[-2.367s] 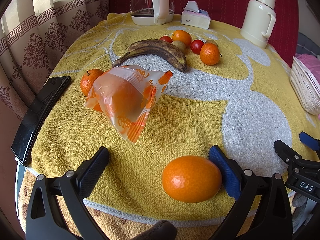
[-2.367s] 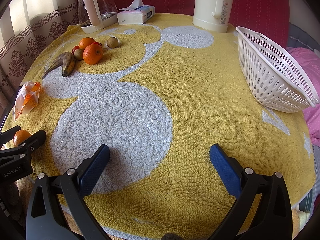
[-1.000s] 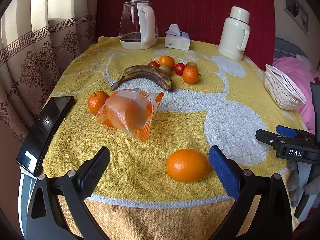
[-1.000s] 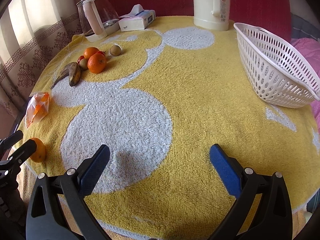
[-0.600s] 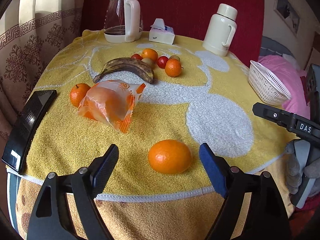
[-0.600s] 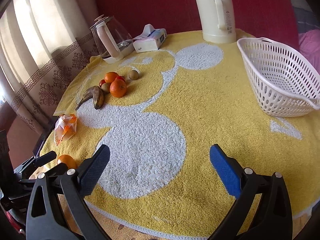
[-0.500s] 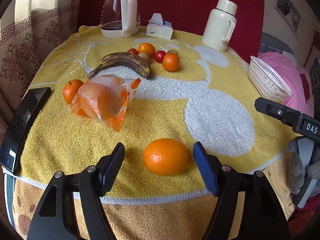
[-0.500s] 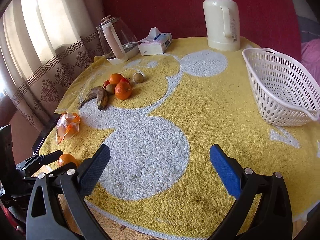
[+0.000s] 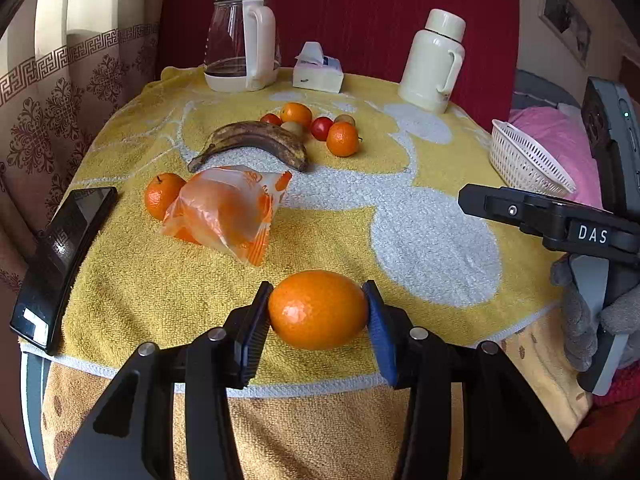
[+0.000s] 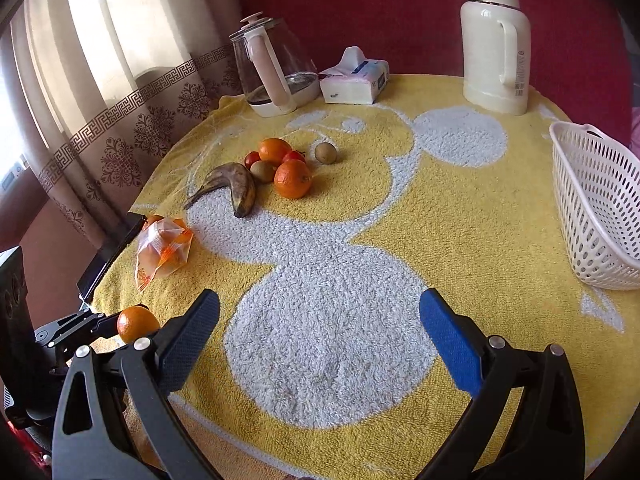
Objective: Organize fruits
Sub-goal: 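Close the left gripper around the large orange on the towel, then grasp the plastic bag of oranges with the right gripper while the left gripper holds the orange, then carry the bag to the white basket with the right gripper while the left gripper carries the orange, then release the bag into the basket with the right gripper while the left gripper drops the orange in, then move the left gripper to the small tangerine and close on it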
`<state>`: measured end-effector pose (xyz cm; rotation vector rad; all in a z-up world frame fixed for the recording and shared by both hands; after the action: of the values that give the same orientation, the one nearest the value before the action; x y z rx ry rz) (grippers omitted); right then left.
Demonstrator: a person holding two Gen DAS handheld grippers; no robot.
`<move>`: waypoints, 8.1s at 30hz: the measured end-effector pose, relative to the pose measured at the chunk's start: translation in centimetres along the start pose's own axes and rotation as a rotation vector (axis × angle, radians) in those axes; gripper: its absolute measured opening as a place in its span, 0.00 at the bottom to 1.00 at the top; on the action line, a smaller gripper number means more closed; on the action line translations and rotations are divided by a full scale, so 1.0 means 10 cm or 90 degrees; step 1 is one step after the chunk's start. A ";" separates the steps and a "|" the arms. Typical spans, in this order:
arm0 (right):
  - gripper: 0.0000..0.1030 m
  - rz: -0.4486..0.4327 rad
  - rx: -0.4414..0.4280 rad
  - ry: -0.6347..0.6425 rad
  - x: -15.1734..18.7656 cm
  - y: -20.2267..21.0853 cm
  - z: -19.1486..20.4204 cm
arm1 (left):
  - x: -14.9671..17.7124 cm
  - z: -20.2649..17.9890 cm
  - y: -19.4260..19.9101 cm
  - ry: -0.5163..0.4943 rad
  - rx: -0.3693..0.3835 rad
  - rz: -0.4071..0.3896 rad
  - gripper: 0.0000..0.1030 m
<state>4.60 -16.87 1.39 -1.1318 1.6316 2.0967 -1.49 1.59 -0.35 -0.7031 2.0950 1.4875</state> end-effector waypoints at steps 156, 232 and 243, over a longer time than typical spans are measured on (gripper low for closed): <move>0.74 -0.196 0.226 -0.219 0.32 1.23 -2.63 | -0.52 -2.12 -0.59 -0.157 0.050 -0.018 0.45; 0.85 -0.214 0.621 -0.149 0.53 1.49 -2.50 | -0.95 -0.85 -0.37 -0.008 -0.081 -0.170 0.87; 0.90 -0.238 0.617 -0.083 0.25 1.54 -2.12 | -1.02 0.02 -0.12 0.064 -0.165 -0.198 0.87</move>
<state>2.28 -41.96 9.04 -0.8238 1.8300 0.9041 7.04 2.79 5.28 -1.1643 1.7745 1.5841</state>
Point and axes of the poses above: each gripper's, at about its wrist camera, not at the fingertips, and y roughly against the way its jaws point, z to its left, x to its underside, the point moved 5 cm from there along -y, roughly the way its jaws point, and after that the axes turned 15 degrees about y, right-handed, at the moved point
